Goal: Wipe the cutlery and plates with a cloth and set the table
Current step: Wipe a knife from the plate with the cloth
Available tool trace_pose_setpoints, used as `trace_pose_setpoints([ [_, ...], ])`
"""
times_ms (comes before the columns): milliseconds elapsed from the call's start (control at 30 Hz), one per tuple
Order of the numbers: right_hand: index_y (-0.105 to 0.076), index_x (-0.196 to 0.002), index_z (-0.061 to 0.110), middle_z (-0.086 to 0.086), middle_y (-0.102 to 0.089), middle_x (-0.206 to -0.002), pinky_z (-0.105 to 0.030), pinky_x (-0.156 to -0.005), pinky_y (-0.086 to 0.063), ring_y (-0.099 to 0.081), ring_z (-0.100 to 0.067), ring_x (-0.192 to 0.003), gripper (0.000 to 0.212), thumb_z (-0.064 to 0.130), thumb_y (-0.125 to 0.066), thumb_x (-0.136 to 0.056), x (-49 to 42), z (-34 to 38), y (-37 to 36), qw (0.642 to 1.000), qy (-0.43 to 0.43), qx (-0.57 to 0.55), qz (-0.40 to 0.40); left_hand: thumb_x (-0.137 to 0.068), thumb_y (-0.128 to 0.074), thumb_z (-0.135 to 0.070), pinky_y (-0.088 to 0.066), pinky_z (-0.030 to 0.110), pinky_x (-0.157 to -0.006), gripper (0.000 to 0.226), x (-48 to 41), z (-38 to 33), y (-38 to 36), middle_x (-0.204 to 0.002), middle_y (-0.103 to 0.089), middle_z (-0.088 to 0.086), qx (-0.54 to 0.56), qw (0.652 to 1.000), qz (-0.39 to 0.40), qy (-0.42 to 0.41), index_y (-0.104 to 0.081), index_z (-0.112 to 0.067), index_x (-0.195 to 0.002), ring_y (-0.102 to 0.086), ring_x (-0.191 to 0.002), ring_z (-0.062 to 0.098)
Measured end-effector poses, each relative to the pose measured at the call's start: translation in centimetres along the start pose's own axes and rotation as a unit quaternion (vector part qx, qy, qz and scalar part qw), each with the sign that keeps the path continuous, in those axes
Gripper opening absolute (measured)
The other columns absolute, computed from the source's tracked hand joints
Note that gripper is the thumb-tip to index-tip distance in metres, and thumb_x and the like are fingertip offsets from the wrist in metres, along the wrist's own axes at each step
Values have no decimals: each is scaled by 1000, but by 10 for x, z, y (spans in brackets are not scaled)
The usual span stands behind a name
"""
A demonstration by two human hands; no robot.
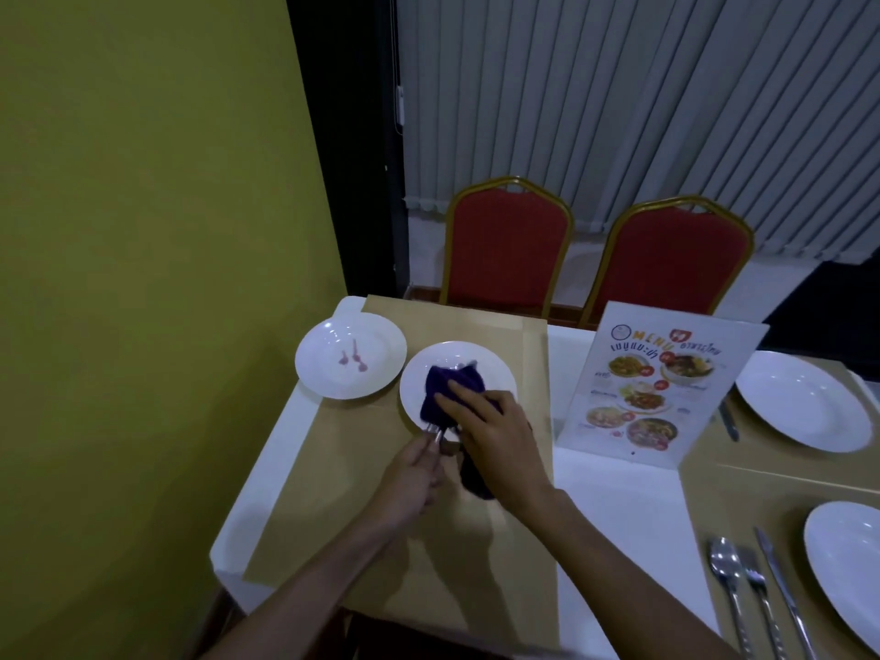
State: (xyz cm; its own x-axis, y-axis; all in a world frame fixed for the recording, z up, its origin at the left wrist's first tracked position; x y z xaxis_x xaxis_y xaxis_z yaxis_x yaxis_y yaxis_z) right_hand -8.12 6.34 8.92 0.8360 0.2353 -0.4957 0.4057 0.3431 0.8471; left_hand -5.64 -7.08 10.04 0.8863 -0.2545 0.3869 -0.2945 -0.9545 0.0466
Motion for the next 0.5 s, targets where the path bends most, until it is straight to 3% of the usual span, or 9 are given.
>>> trace_pose_setpoints([
  [67,-54,-137,24,1,-57,-141,-43,-80,-56,-60,-32,-107,75,9,-86,-70,4,16,5,999,40,-16,0,-107,-31,-25,-24,15,-41,26,6,-9,11,-54,-38,-10,15,1000,13,-14,-54,-16,-101,-31,-42,1],
  [133,-56,-136,24,1,-57,-141,-40,-79,-54,-60,-32,-103,67,11,-79,-75,-12,13,13,1000,15,-3,-8,-107,-31,-25,-22,15,-40,26,17,-14,20,-56,-36,-8,18,999,29,-22,-51,-13,-94,-28,-41,1],
  [200,-62,-132,22,1,-61,-136,-36,-78,-51,-60,-32,-97,49,15,-56,-83,-41,1,23,998,-67,-5,-11,-107,-31,-23,-19,14,-39,25,28,-16,27,-56,-30,-6,35,998,47,-17,-49,-12,-92,-23,-41,2],
  [267,-64,-130,23,1,-69,-120,-27,-71,-44,-60,-26,-88,51,12,-40,-86,-63,-4,38,986,-149,-72,-27,-107,-32,-23,-16,15,-38,28,33,-18,38,-54,-28,-6,50,998,49,-10,-53,-12,-91,-19,-41,4],
  [333,-61,-132,19,-2,-70,-106,-24,-64,-33,-57,-16,-82,50,1,-43,-90,-68,-3,52,962,-229,-126,-83,-107,-33,-24,-18,17,-40,34,34,-20,60,-56,-32,-5,49,998,33,-6,-60,-9,-93,-22,-44,6],
  [400,-59,-134,15,-2,-69,-111,-23,-71,-33,-56,-16,-88,47,-1,-46,-91,-61,11,70,937,-284,-134,-156,-105,-36,-21,-24,21,-44,33,30,-21,81,-63,-40,-1,29,999,12,6,-62,-2,-100,-32,-48,9],
  [433,-60,-132,14,-3,-68,-116,-25,-75,-34,-56,-19,-92,45,0,-46,-91,-58,31,77,945,-252,-110,-176,-104,-39,-19,-27,23,-45,30,28,-21,91,-66,-44,0,12,1000,2,9,-61,1,-104,-38,-50,11],
  [500,-63,-128,13,-5,-66,-127,-29,-80,-38,-53,-24,-96,44,8,-45,-89,-51,81,75,986,-75,-27,-150,-103,-41,-18,-30,21,-46,25,28,-27,106,-71,-50,-1,-39,999,0,-20,-60,-2,-106,-43,-54,10],
])
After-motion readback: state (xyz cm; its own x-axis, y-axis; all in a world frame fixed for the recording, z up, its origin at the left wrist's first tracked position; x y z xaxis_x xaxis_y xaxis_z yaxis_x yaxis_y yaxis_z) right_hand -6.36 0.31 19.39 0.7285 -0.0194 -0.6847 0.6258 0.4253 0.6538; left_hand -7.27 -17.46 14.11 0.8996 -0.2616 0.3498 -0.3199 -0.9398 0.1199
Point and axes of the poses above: each hand's wrist, its own x-axis away from the middle knuckle, its own y-axis out of the back of the hand, z = x × y, the point moved 4 cm from there along -x, towards the middle knuckle
